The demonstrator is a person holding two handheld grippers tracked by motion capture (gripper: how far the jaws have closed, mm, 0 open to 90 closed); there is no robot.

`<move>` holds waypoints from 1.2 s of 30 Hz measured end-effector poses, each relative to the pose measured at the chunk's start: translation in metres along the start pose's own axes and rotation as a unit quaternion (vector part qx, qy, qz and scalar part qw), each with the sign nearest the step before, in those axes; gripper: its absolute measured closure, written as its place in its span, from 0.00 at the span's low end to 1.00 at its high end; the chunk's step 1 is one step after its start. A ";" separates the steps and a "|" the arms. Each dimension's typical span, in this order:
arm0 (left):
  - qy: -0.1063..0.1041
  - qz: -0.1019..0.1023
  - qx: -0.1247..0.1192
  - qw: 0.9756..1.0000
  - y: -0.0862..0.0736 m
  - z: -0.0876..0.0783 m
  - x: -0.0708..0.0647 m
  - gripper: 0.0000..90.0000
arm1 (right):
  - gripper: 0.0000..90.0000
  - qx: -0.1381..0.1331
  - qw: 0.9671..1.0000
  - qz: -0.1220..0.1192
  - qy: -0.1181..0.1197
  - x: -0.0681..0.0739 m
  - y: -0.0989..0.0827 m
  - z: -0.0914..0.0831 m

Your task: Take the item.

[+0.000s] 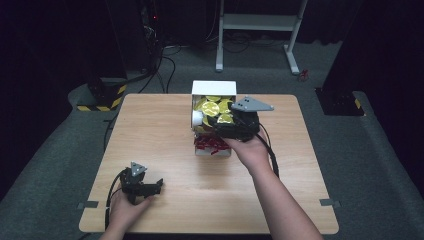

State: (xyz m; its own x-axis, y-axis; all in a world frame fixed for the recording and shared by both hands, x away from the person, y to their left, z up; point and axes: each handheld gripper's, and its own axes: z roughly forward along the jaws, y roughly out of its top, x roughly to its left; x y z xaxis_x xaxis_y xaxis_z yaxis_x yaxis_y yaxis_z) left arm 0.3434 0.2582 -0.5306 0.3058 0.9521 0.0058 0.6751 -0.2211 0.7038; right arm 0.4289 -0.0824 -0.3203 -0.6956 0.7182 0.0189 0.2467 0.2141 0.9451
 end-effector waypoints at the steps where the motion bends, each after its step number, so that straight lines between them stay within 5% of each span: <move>1: 0.000 0.000 0.000 1.000 0.000 0.000 0.000 0.00 | 0.24 -0.003 1.000 -0.001 0.002 0.000 0.001 0.005; 15: 0.002 0.000 0.000 1.000 0.000 0.000 0.000 0.00 | 0.28 0.032 0.999 -0.010 -0.016 -0.004 0.004 0.038; 36: 0.002 -0.005 -0.001 1.000 -0.001 0.000 -0.001 0.00 | 0.42 0.055 0.998 -0.027 -0.022 -0.001 0.001 0.047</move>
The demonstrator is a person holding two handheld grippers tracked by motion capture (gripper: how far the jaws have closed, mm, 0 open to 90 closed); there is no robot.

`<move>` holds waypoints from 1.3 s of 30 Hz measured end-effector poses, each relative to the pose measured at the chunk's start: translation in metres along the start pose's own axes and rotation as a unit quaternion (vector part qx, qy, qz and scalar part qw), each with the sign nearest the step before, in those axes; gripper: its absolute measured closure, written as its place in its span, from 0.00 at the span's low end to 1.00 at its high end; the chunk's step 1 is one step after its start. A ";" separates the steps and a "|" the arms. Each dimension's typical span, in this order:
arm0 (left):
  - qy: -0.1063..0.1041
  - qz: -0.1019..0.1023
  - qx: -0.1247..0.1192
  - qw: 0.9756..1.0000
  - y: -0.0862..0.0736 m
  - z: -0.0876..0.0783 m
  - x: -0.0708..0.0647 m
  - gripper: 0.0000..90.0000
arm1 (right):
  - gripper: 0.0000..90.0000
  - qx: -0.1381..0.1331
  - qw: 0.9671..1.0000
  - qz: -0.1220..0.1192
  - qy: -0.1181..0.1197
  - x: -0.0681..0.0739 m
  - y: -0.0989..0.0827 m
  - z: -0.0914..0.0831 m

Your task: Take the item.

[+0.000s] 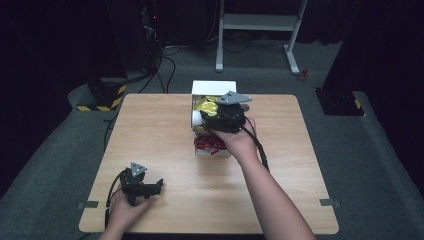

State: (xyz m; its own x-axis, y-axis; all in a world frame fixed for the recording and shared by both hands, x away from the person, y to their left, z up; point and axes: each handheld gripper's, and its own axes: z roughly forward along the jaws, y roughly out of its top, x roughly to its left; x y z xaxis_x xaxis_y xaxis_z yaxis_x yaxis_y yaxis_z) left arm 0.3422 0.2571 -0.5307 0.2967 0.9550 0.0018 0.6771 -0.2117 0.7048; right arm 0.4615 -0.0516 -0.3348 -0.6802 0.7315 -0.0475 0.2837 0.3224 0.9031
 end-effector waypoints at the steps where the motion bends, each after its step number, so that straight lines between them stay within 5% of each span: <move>1: 0.000 0.000 0.000 1.000 0.000 0.000 0.000 0.00 | 0.42 -0.001 1.000 0.002 0.002 0.000 0.000 -0.001; 19: 0.004 0.000 0.000 1.000 0.000 0.000 0.000 0.00 | 0.42 -0.072 0.997 -0.009 0.017 0.008 0.007 -0.053; 26: 0.004 0.001 0.001 1.000 0.000 0.000 0.000 0.00 | 0.42 -0.080 0.996 -0.011 0.027 0.006 0.001 -0.073; 39: 0.004 -0.001 -0.001 1.000 0.000 0.000 -0.001 0.00 | 0.42 -0.075 0.997 -0.010 0.021 0.007 -0.022 -0.084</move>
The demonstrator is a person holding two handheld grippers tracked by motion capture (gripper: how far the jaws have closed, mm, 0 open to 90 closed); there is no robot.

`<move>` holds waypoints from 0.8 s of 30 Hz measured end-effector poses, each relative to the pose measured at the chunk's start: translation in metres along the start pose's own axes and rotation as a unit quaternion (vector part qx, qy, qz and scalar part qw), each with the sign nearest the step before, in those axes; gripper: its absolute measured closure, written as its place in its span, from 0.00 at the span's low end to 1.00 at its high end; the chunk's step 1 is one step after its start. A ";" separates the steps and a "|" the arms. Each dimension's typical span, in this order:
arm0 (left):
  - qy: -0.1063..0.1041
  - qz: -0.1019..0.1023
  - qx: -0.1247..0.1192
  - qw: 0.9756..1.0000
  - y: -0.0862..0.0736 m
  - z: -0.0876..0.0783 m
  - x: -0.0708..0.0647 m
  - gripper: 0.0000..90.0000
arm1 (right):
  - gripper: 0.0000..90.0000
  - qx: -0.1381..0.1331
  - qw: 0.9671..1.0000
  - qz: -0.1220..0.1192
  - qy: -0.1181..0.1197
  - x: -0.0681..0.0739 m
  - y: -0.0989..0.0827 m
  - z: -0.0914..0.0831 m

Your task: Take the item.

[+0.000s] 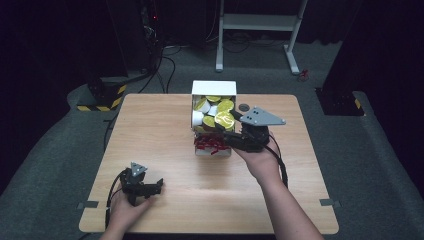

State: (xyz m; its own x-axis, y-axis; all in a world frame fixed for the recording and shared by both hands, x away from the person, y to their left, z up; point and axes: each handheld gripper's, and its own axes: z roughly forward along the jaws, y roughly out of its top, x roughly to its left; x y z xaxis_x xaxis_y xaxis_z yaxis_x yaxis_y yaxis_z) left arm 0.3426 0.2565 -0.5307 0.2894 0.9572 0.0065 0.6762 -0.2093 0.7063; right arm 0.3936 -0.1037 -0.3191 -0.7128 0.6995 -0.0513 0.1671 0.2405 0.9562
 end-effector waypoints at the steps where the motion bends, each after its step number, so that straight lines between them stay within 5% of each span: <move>1: 0.000 0.000 0.000 1.000 0.000 0.000 0.000 0.00 | 0.42 0.002 1.000 0.001 0.001 0.000 -0.002 -0.001; 24: 0.001 -0.001 0.000 1.000 0.000 0.000 0.000 0.00 | 0.42 0.021 0.999 0.013 -0.020 -0.014 -0.049 -0.016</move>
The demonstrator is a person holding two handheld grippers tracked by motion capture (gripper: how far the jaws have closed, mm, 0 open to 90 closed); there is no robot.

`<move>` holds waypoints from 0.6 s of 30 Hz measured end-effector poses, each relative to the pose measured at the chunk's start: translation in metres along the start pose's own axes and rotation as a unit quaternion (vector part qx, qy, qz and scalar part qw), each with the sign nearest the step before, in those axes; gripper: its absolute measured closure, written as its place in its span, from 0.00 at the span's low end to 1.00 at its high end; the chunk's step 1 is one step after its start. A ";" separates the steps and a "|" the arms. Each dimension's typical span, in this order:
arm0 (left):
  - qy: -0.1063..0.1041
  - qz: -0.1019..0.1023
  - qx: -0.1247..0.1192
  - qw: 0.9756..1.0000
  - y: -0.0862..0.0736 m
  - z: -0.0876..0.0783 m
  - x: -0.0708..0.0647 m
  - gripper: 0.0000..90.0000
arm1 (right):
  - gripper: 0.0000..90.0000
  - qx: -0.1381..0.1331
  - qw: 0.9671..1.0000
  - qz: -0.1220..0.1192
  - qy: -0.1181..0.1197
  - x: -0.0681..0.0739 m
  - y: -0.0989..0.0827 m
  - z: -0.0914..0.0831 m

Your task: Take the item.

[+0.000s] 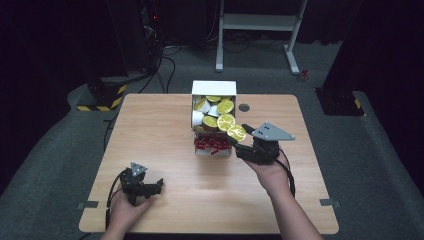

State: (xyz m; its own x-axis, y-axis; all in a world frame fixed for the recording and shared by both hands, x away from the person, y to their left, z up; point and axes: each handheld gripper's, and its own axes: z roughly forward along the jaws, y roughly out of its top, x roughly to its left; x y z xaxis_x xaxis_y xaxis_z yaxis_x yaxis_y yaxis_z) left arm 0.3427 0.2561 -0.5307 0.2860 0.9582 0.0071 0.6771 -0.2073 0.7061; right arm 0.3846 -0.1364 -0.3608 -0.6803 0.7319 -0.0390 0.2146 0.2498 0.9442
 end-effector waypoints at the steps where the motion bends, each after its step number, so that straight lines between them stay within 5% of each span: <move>1: 0.000 -0.001 0.000 1.000 0.000 0.000 0.000 0.00 | 0.42 -0.002 1.000 0.001 0.002 -0.002 -0.002 -0.001; 18: 0.001 -0.001 -0.001 1.000 0.000 0.000 0.000 0.00 | 0.42 0.014 0.999 0.013 -0.026 -0.016 -0.030 -0.014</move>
State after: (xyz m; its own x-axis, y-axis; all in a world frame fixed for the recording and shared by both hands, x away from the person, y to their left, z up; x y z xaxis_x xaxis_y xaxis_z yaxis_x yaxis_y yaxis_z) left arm 0.3427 0.2560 -0.5308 0.2840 0.9588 0.0065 0.6766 -0.2052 0.7071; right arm 0.3795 -0.1643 -0.3837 -0.6373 0.7699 -0.0326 0.2514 0.2477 0.9357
